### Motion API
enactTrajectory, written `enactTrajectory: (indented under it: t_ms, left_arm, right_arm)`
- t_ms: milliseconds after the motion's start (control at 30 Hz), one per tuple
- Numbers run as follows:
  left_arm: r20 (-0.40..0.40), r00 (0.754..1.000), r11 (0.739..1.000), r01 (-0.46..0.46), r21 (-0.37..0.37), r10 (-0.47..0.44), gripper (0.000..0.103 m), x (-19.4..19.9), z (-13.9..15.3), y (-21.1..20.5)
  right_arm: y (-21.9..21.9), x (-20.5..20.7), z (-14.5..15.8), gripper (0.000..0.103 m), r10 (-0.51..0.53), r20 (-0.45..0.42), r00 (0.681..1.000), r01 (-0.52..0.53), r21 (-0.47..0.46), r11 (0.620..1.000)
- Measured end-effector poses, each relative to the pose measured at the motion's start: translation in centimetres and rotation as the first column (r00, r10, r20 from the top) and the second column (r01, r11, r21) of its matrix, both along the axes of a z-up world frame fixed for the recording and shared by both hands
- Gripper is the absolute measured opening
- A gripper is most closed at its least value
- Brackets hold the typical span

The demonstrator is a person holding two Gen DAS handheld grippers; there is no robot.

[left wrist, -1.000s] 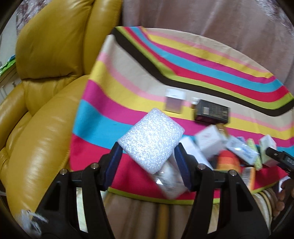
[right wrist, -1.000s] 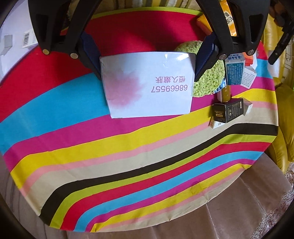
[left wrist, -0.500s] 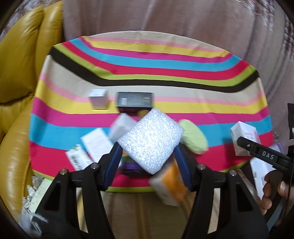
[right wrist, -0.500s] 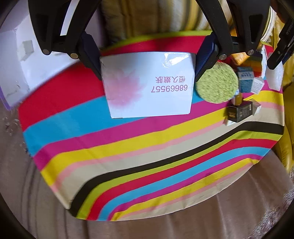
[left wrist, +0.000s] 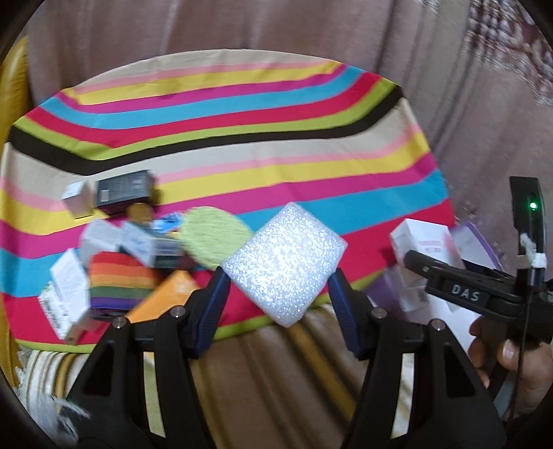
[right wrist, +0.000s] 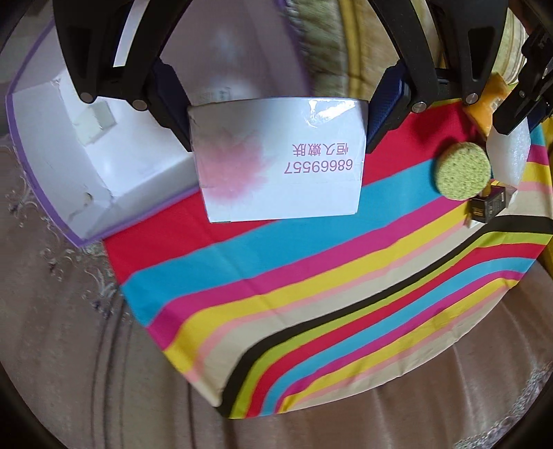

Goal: Organize objects
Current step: 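Carry both held items into the purple-rimmed box and open both tools, then move both open tools back over the remaining pile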

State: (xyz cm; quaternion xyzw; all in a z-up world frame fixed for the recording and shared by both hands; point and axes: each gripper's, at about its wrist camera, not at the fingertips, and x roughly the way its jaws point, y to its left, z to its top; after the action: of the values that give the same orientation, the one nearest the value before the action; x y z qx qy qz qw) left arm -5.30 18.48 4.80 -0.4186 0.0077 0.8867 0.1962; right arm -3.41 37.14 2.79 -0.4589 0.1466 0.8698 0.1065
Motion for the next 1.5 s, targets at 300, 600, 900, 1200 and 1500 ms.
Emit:
enactTrajectory:
  t_ms: [300,600,900,1200,1500]
  left_arm:
    - [0.031,0.987,0.988,0.155,0.030,-0.156,0.063,1.5,0.0,5.4]
    - [0.057,0.953,0.953,0.293,0.072,-0.297,0.063,3.5,-0.3,9.5]
    - [0.089,0.913,0.915,0.389,0.111,-0.399,0.086,4.8,-0.3,11.9]
    - [0.125,0.943,0.946,0.289,0.148,-0.307,0.086,3.9,-0.8,9.5]
    - [0.162,0.979,0.987,0.111,0.112,-0.128,0.086,3.2,-1.1,4.8]
  right_arm:
    - [3.8,3.1,-0.8,0.091,-0.083,0.029,0.996,0.083,0.031,0.996]
    - [7.9,6.2,-1.9,0.092,-0.182,0.055,0.982,0.182,0.006,0.983]
    - [10.2,7.9,-2.2,0.099,-0.237,0.030,0.971,0.238,-0.056,0.970]
    - [8.1,7.0,-1.2,0.100,-0.178,-0.005,0.984,0.178,-0.047,0.983]
    - [3.5,5.2,-0.4,0.100,-0.060,-0.014,0.998,0.059,-0.056,0.997]
